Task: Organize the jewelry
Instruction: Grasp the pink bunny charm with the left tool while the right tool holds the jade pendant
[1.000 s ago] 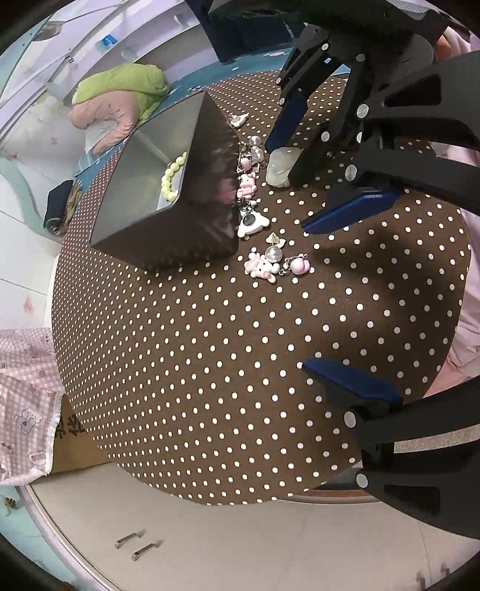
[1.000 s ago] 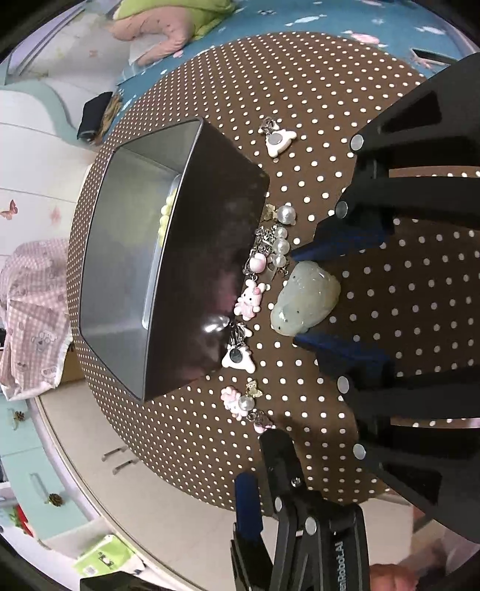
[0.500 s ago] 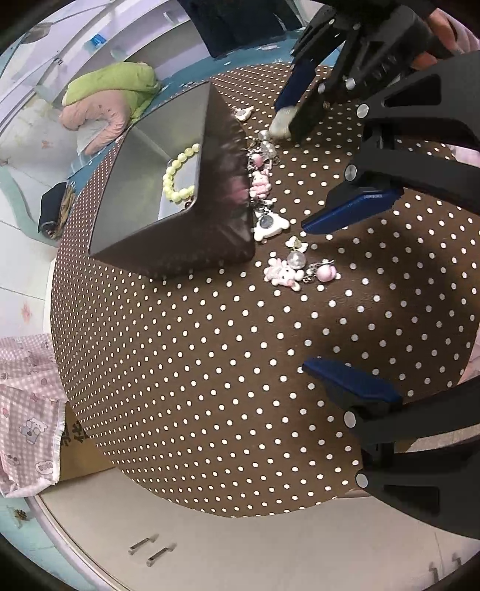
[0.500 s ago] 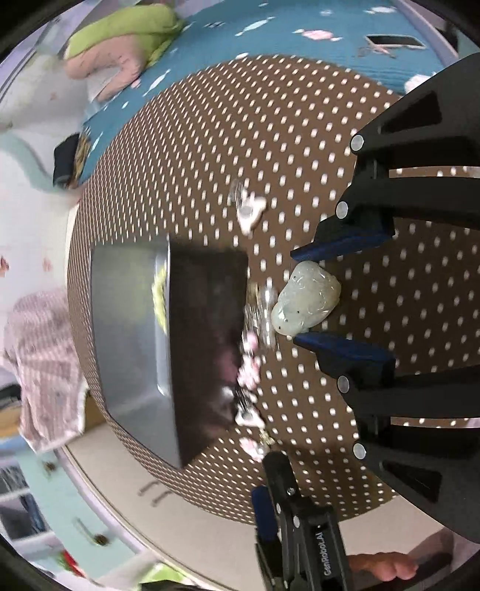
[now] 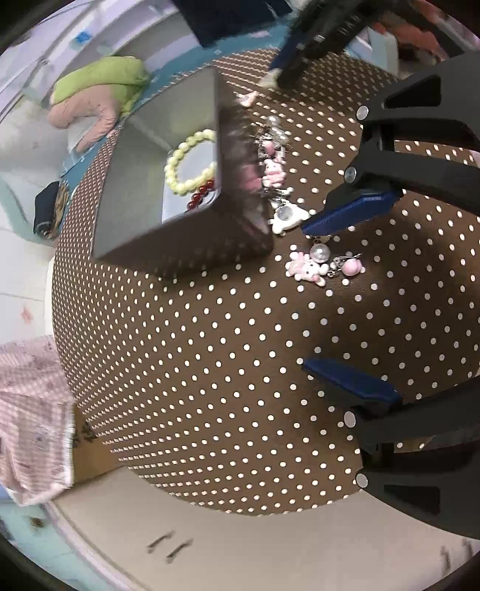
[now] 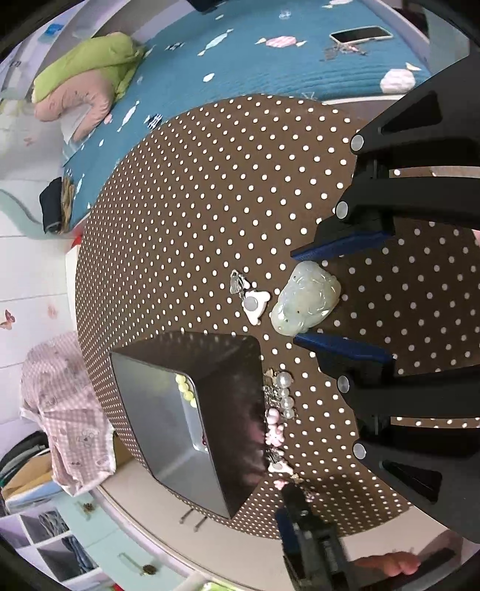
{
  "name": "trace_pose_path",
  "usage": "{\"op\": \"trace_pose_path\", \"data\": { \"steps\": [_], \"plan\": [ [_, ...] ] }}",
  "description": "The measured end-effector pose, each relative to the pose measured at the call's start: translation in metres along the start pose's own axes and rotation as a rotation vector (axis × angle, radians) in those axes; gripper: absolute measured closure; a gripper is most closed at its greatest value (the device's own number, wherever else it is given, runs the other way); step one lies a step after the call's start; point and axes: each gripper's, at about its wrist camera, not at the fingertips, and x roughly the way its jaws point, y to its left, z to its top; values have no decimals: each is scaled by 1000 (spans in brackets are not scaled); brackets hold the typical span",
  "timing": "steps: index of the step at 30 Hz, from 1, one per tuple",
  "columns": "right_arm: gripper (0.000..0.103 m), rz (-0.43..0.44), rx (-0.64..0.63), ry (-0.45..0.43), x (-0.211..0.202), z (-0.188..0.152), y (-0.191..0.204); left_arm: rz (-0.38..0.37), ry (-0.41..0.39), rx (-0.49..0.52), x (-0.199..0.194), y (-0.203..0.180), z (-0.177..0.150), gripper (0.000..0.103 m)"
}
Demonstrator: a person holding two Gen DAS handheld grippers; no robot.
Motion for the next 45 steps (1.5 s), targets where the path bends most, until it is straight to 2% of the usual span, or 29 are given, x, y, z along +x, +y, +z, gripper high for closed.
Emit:
{"op": "trace_pose_path", "data": {
  "steps": [5, 8, 13, 16, 18, 21, 23, 29, 31, 36, 45],
  "plan": [
    [63, 9, 1, 16, 9, 5, 9, 21, 3, 12, 5, -8, 3, 37],
    [63, 22, 0, 19, 10, 5, 11, 6, 10, -15, 4, -2, 1, 51],
    [63, 13, 3, 18, 10, 3, 8, -13, -21, -47, -9, 13, 0, 52],
    [63, 14, 8, 21, 11, 3, 4, -8, -34, -48, -11, 20, 2, 52],
    [63, 17, 5, 25, 12, 2, 4, 20, -13, -42, -2, 22, 3, 52],
    [63, 17, 4, 28, 13, 2, 5, 24, -2, -17, 6, 18, 3, 51],
    [63, 16, 4, 27, 13, 2, 6, -4, 5, 1, 5, 14, 1, 51],
    [63, 15, 0, 25, 15, 4, 8, 54, -1, 44, 4, -2, -1, 52],
    [63, 16, 2, 25, 14, 4, 9, 83, -14, 58, 7, -14, -3, 60],
    [63, 16, 1, 24, 14, 5, 8, 112, -32, 79, 3, -26, -6, 92],
    [63, 25, 11, 12, 9, 4, 3, 69, -31, 36, -1, -17, -6, 92]
  ]
}}
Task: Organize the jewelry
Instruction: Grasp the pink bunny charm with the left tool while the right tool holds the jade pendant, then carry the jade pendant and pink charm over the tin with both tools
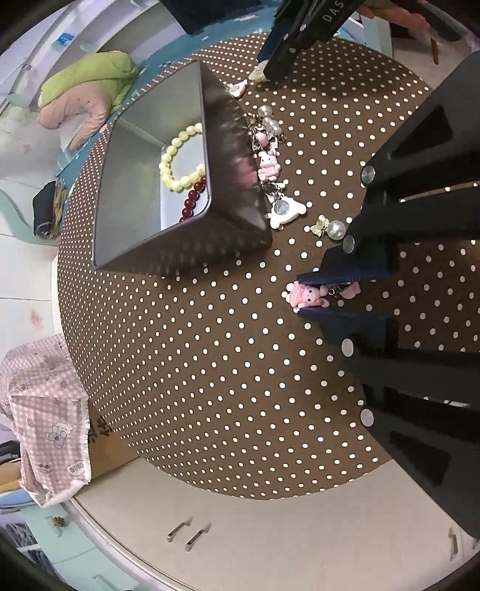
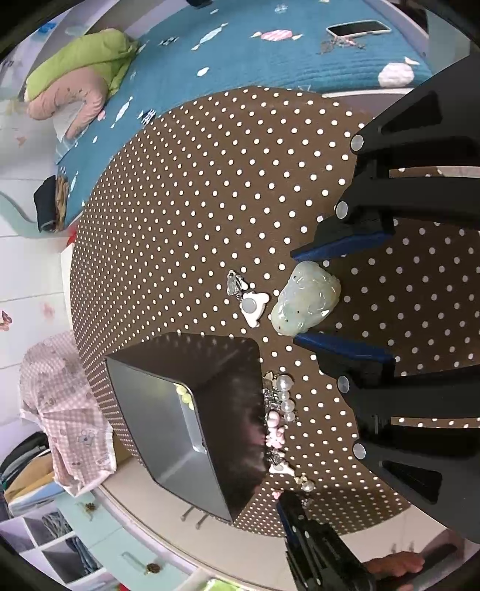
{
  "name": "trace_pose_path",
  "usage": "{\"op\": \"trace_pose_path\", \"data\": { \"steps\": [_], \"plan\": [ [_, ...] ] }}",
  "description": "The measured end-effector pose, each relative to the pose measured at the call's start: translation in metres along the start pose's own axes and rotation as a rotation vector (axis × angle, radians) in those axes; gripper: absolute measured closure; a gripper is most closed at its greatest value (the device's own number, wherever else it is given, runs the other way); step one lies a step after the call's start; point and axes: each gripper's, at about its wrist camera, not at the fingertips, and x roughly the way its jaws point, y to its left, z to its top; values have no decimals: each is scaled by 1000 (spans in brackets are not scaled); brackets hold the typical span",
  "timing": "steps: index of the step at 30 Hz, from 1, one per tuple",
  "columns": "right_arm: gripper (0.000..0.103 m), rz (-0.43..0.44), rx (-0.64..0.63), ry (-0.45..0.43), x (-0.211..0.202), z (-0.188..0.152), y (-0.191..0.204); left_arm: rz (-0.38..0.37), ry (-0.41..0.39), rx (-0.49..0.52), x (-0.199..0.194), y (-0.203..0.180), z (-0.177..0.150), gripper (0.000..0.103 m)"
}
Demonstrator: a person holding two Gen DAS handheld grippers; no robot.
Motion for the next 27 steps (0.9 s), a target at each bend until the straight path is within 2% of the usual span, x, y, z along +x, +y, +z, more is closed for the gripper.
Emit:
{"op": "trace_pose_path", "data": {
  "steps": [7, 14, 27],
  "plan": [
    [63, -7, -9, -31, -11, 5, -2, -7, -47, -14, -17, 4, 2, 92],
    [63, -17, -30, -101, -34, 20, 2, -44, -100, -40, -35, 13, 10, 92],
    [63, 9, -73, -228, -66, 55, 25, -59, -212, -38, -68, 12, 35, 92]
  ]
}}
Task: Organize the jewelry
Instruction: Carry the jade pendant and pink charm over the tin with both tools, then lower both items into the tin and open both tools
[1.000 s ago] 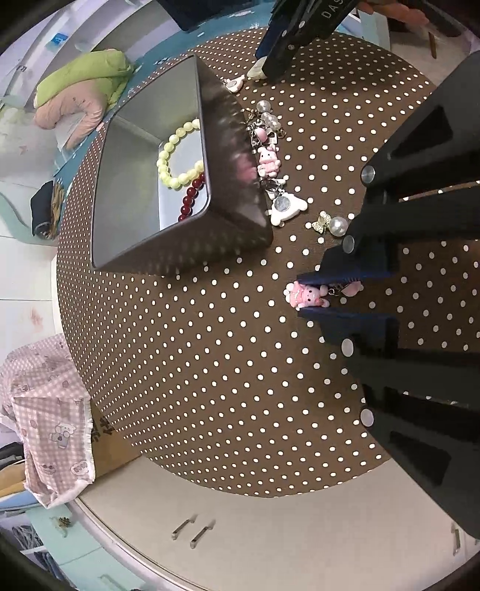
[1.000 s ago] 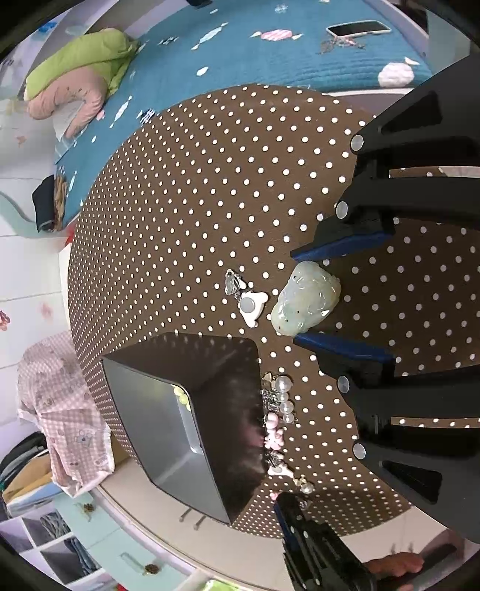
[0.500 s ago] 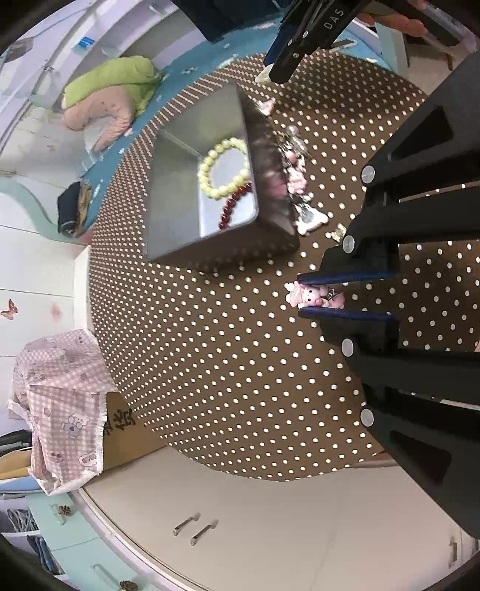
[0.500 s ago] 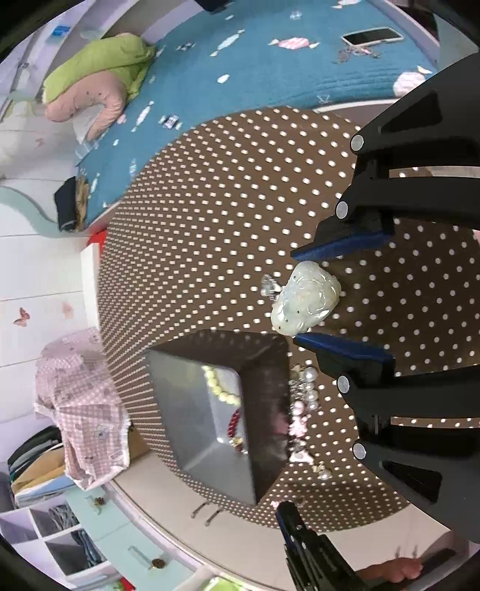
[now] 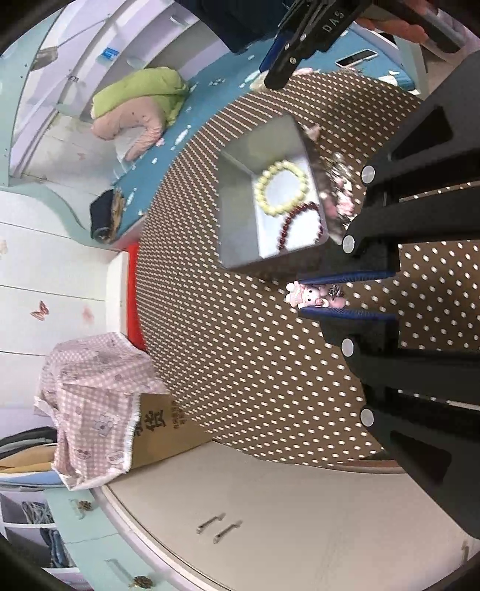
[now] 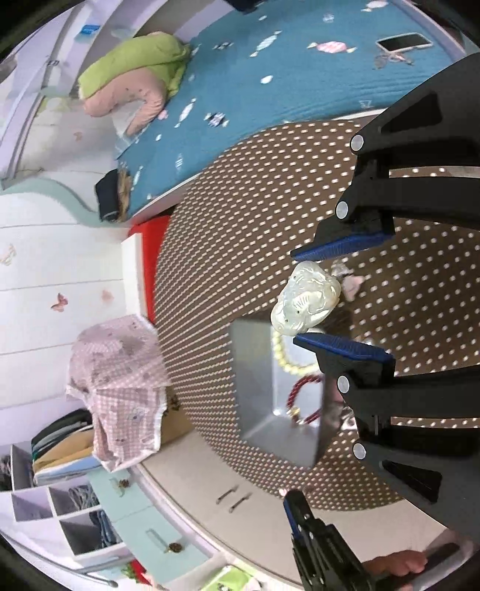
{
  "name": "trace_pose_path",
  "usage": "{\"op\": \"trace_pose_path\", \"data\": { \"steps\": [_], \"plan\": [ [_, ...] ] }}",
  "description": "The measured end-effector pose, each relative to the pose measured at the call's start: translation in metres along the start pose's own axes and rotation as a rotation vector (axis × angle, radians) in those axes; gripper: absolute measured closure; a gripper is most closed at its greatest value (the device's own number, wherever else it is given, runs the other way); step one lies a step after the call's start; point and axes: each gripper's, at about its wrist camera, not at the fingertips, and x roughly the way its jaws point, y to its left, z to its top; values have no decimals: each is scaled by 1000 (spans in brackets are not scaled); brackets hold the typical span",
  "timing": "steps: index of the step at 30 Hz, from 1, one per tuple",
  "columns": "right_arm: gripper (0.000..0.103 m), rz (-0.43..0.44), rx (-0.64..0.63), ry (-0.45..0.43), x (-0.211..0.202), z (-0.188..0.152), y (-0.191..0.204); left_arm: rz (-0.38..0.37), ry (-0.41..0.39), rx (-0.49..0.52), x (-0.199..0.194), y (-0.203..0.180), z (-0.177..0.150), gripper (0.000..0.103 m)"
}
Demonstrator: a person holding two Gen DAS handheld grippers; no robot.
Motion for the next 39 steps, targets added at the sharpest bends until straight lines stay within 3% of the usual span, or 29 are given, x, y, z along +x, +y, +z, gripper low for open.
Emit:
{"op": "trace_pose_path", "data": {
  "steps": [10, 23, 30, 31, 32, 33, 35, 39],
  "plan": [
    [63, 61, -82, -44, 0, 30, 33, -65, -80, 62, -12, -28, 27, 92],
    [63, 90, -85, 27, 30, 34, 39, -106, 7, 91, 23, -52, 35, 92],
    [62, 110, -78, 0, 23, 34, 40, -105, 4, 91, 23, -52, 35, 91],
    [59, 114, -70, -4, 22, 34, 39, -107, -4, 89, 21, -51, 35, 91],
    [46, 120, -61, -8, 20, 35, 37, -107, -4, 86, 20, -51, 34, 88],
    [36, 124, -52, -18, 17, 35, 35, -106, -3, 82, 19, -49, 34, 77],
    [35, 104, -52, -37, 13, 36, 35, -99, -14, 83, 15, -48, 32, 68],
    [35, 72, -38, -35, 13, 36, 29, -91, -19, 70, 11, -42, 29, 66]
  ]
}}
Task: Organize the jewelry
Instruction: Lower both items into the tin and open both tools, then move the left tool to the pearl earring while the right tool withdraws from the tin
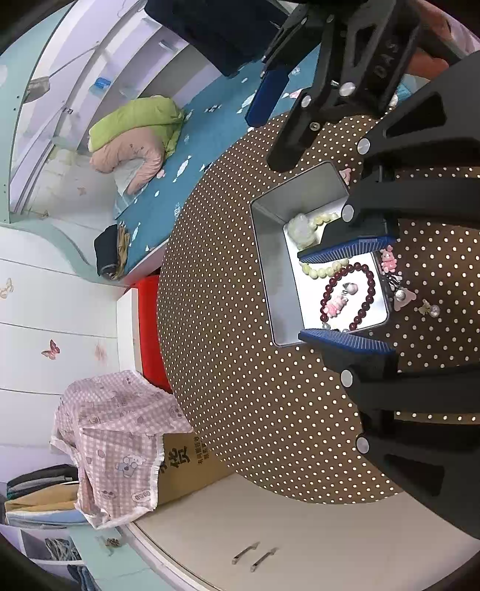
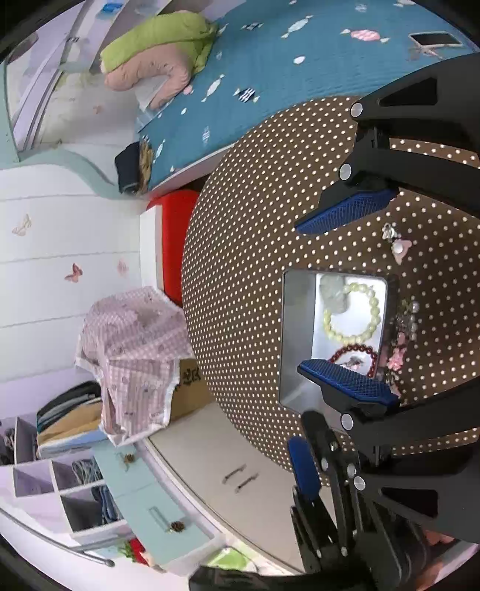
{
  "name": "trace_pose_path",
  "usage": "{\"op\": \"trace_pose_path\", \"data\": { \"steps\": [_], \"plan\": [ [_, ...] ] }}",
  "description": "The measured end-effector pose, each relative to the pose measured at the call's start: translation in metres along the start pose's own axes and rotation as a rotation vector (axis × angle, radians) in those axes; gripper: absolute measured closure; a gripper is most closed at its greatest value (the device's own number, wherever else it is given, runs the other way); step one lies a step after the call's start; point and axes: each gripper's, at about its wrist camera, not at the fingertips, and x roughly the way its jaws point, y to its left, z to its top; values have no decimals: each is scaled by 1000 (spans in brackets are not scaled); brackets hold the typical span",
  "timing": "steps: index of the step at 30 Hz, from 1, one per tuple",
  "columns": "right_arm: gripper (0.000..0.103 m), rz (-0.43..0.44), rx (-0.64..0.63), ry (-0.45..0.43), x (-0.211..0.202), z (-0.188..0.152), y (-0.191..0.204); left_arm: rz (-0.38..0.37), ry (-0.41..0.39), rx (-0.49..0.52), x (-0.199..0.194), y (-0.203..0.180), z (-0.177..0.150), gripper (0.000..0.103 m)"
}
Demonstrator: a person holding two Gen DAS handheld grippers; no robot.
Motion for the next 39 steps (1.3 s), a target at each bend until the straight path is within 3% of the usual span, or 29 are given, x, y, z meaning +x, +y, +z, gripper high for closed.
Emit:
{"op": "trace_pose_path", "data": {
  "steps": [16, 22, 29, 37, 39],
  "plan": [
    [35, -60, 72, 31, -5, -22, -25, 30, 9, -45, -12, 15, -22, 60],
    [31, -92, 130, 68, -3, -46, -46, 33, 16, -83, -21, 25, -42, 56],
    [31, -76, 149, 168, 12, -82, -51, 59, 86, -97, -8, 29, -63, 56],
    [32, 0, 35, 219, 19, -105, -18, 53, 185, -88, 15, 19, -93, 56],
    [40, 26, 6, 218, 19, -106, -10, 50, 205, -95, 20, 18, -98, 56]
  ]
}}
